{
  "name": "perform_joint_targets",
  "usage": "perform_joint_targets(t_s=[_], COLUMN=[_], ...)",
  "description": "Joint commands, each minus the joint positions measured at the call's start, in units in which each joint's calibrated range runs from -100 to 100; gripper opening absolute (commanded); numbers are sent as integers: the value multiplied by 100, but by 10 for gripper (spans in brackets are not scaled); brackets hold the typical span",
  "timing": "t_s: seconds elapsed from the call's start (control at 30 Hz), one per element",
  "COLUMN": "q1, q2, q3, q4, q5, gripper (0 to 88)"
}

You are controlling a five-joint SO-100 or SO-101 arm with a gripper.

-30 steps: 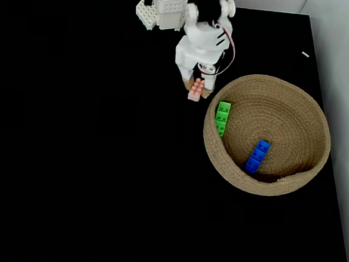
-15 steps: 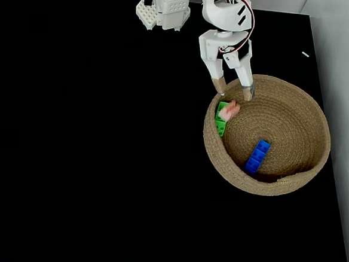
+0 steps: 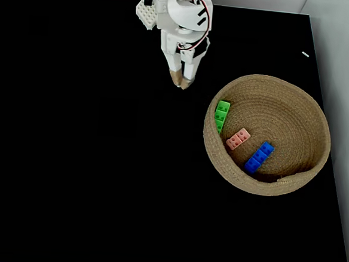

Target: Place the lego blocks in the tray

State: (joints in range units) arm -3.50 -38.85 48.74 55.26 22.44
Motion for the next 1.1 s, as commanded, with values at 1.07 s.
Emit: perform_joint_targets(t_s=[1.07], q1=[935], q2=[-5986], q3=[4716], q4=[359], q5=[-1133], gripper=[2])
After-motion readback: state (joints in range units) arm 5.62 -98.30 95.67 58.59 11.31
